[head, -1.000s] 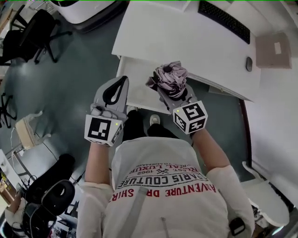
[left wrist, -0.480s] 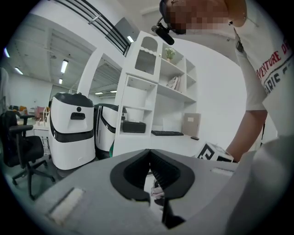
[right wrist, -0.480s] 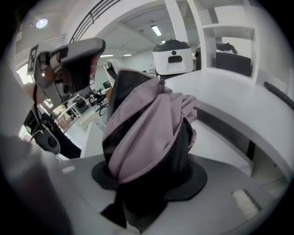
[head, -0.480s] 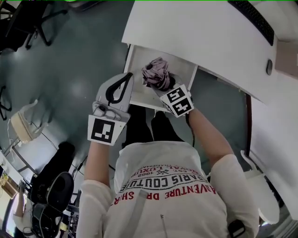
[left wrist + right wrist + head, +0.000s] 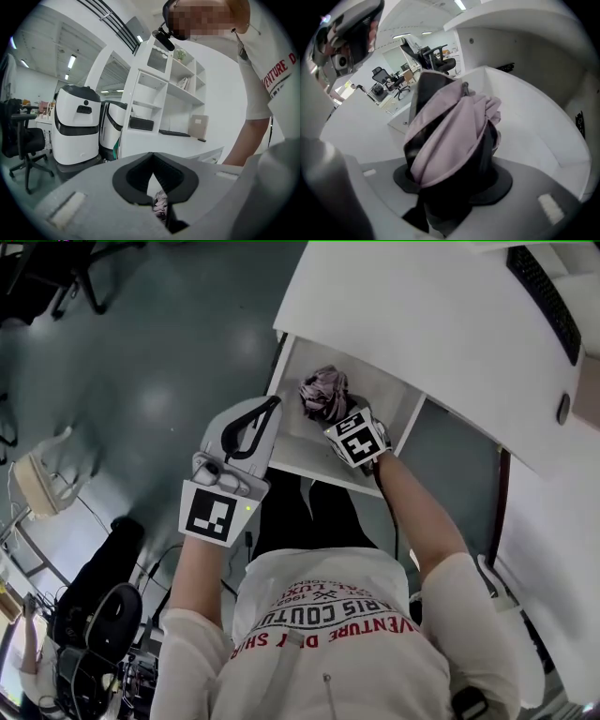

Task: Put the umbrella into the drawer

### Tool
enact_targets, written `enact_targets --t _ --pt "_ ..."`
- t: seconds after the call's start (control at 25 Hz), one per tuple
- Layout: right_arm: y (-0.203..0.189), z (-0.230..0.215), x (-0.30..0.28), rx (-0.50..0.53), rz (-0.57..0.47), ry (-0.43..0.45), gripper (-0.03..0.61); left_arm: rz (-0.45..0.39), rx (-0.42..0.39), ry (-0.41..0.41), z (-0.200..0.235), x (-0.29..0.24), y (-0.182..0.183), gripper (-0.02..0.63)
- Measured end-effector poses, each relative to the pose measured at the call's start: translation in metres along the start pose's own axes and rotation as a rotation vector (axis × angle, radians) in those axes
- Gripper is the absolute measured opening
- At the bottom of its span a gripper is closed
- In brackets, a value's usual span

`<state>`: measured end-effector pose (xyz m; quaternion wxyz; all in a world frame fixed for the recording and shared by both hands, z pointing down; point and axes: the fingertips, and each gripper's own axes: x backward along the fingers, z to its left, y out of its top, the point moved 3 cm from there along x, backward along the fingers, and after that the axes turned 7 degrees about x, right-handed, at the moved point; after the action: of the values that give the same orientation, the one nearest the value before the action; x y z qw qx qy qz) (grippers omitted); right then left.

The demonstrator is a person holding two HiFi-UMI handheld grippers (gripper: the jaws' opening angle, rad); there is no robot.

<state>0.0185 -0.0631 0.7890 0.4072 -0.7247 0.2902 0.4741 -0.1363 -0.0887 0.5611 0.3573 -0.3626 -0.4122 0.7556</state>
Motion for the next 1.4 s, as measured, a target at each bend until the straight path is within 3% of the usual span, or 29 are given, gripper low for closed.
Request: enact_targets --t 0.2,0.44,0.56,0.96,1.04,1.12,1.2,1.28,1.4 --pt "-0.007 -0.007 -0.021 -0.031 0.036 -0.001 0.233 0.005 0.002 0.014 0.007 -0.001 -0.008 0.006" --pt "-0.005 -0.008 -0.020 -0.082 0.029 -0.008 0.351 0.009 0.007 0.039 0.004 0.003 -0.006 0.006" --pt "0.005 -0.005 0.000 -0.071 -0.017 -0.029 0.382 0.008 0.004 0.060 0.000 0.005 0.000 0.006" --pt "0.042 0.014 0.122 -0.057 -0.261 -0.081 0.372 -0.026 -0.057 0.074 -0.042 0.017 0.056 0.006" --pt "0.054 0.017 0.156 -0.061 -0.345 -0.098 0.306 -0.021 -0.068 0.091 -0.051 0.019 0.070 0.006" --pt "0.067 0.019 0.193 -0.072 -0.453 -0.126 0.168 -0.033 -0.071 0.083 -0.062 0.022 0.086 0.006" --pt "0.079 0.020 0.229 -0.082 -0.551 -0.150 0.131 -0.053 -0.081 0.063 -0.073 0.025 0.103 0.007" --pt "0.088 0.023 0.262 -0.083 -0.619 -0.184 0.055 -0.063 -0.103 0.051 -0.085 0.029 0.119 0.006" --pt "0.092 0.028 0.303 -0.075 -0.677 -0.232 0.021 -0.054 -0.147 0.047 -0.100 0.035 0.138 0.006"
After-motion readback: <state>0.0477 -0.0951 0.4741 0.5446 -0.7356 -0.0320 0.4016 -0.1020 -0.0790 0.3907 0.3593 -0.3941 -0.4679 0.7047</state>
